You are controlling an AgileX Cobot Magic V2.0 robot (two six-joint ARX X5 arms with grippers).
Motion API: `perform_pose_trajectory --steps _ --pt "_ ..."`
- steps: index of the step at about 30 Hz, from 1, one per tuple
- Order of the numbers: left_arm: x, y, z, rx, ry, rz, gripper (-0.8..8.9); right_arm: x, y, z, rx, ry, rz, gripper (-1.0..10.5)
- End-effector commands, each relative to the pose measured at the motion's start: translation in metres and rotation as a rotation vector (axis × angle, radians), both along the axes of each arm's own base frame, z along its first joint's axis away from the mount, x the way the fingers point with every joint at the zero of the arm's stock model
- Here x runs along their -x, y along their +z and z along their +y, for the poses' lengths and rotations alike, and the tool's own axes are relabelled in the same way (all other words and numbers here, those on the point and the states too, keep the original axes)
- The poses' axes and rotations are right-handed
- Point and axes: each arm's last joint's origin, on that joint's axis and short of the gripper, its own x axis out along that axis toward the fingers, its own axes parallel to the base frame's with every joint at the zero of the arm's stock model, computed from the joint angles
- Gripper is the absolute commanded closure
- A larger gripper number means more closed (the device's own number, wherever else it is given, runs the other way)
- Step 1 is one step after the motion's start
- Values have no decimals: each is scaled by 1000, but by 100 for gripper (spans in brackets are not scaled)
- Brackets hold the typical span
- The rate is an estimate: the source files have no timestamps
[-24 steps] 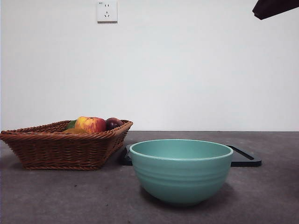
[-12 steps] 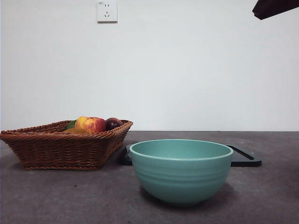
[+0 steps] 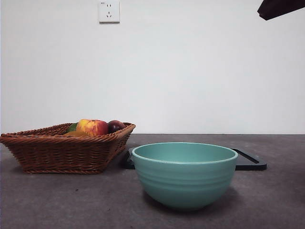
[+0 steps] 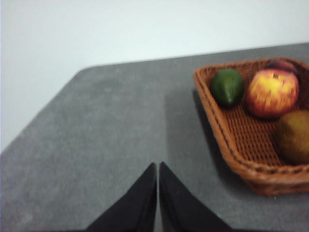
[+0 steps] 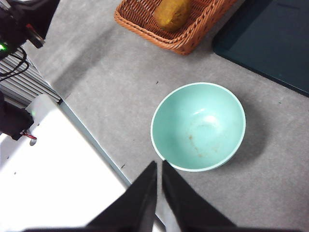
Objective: Pick up the wifruite, put it on the bowl, pick up the plate, put it on desk
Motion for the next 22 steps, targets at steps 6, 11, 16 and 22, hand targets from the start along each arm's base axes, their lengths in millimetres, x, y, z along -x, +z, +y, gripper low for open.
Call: perform_pose_trajectory --steps 6,11,16,22 --pt "0 -10 0 29 9 49 806 0 6 2 -8 15 -26 939" --pt "0 -10 0 37 11 48 806 0 6 2 -9 15 -27 939" --pt "0 -10 0 37 11 48 806 0 6 2 -9 15 -27 939" --pt "0 -10 0 37 11 48 806 0 6 2 -9 15 -27 939"
